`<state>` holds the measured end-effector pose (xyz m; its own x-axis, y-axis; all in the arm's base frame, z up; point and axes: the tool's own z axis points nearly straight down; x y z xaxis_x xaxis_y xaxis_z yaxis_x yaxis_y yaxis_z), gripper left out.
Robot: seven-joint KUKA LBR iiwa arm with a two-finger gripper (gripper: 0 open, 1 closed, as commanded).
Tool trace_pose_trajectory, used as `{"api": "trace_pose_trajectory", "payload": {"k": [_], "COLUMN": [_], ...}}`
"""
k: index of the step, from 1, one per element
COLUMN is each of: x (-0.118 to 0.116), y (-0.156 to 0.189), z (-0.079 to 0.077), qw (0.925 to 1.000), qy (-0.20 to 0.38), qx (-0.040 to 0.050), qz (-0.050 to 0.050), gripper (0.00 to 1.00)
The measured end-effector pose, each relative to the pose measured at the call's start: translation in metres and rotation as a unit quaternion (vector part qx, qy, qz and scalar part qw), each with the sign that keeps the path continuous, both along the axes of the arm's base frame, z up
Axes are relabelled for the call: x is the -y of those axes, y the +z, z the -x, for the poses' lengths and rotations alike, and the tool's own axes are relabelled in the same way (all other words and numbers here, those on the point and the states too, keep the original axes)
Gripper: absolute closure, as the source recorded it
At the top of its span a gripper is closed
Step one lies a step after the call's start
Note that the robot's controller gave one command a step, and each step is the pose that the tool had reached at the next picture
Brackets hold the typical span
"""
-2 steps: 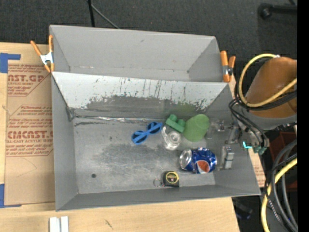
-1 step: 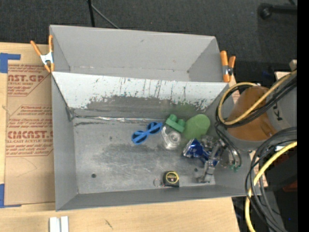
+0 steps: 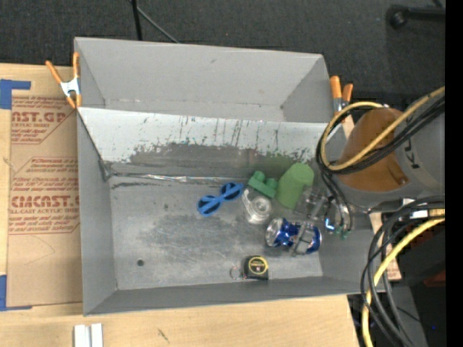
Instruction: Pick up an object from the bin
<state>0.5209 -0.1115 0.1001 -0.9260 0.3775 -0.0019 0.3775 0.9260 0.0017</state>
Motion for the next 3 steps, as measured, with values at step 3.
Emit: {"api": "trace_pose_trajectory", "payload": {"k": [3], "x": [0.001], "y": [-0.030], "z": [-0.006], "qw": [0.9997], "qy": [-0.017], "qx": [-0.0150], "qz": [-0.005], "gripper": [0.00]}}
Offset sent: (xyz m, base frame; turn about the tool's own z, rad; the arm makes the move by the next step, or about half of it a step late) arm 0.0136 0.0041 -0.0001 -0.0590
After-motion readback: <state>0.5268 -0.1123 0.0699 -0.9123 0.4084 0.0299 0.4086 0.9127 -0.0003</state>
